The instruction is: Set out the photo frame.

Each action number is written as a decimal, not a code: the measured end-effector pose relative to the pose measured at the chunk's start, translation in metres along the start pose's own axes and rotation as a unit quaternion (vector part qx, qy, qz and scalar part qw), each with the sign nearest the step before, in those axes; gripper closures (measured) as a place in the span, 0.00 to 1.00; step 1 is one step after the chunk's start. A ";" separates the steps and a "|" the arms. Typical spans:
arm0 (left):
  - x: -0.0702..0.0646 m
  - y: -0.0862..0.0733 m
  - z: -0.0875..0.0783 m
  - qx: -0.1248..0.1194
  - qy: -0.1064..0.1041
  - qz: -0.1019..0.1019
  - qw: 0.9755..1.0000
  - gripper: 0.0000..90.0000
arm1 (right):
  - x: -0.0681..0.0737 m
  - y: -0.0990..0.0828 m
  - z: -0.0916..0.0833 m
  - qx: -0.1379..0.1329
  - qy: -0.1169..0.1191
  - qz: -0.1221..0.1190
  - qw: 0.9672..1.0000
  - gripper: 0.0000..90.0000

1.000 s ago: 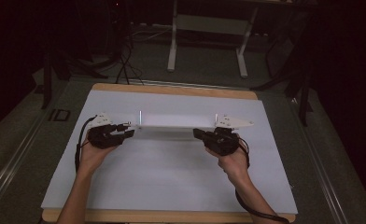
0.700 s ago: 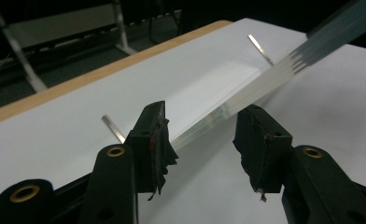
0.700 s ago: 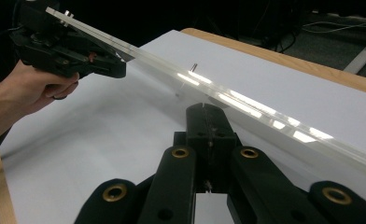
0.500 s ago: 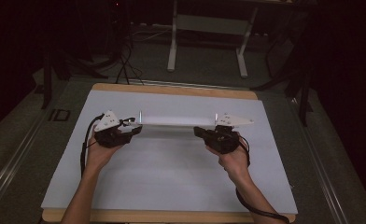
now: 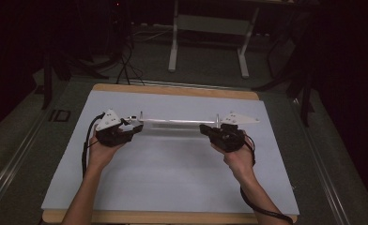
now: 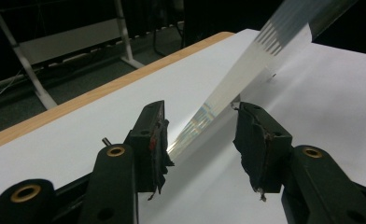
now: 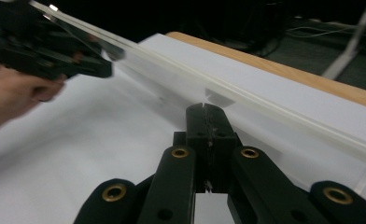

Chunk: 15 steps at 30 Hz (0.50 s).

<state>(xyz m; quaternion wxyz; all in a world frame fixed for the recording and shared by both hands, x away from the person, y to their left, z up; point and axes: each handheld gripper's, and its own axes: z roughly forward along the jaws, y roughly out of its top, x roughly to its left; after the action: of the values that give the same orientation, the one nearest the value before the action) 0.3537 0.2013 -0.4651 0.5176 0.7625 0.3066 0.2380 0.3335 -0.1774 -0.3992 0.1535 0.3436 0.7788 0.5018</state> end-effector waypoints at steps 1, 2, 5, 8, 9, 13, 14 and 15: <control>0.000 0.000 0.000 0.001 -0.001 0.000 1.000 0.60 | -0.001 -0.001 0.000 0.002 -0.006 -0.003 1.000 0.99; 0.000 0.001 0.000 0.003 -0.002 0.000 1.000 0.60 | -0.003 -0.002 0.000 0.005 -0.007 -0.004 1.000 0.97; 0.001 0.001 0.000 0.004 -0.003 0.001 1.000 0.60 | -0.007 -0.006 0.000 0.008 -0.012 -0.001 1.000 0.96; 0.002 0.002 0.001 0.004 -0.003 -0.002 1.000 0.61 | -0.012 -0.010 -0.001 0.010 -0.020 0.000 1.000 0.89; 0.003 0.003 0.001 0.005 -0.002 -0.002 1.000 0.61 | -0.014 -0.012 -0.001 0.012 -0.029 -0.003 1.000 0.88; 0.004 0.004 0.002 0.004 0.000 -0.005 1.000 0.61 | -0.022 -0.018 -0.003 0.016 -0.041 -0.005 0.999 0.86; 0.004 0.004 0.002 0.004 0.000 -0.005 1.000 0.61 | -0.022 -0.018 -0.003 0.016 -0.041 -0.005 0.999 0.86; 0.005 0.005 0.003 0.001 0.002 -0.003 1.000 0.61 | -0.027 -0.022 -0.004 0.019 -0.047 -0.005 0.999 0.83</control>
<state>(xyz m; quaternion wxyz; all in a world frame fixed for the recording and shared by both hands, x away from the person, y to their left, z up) 0.3604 0.2018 -0.4616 0.5172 0.7613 0.3104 0.2376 0.3417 -0.2045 -0.4197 0.1862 0.3658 0.7819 0.4693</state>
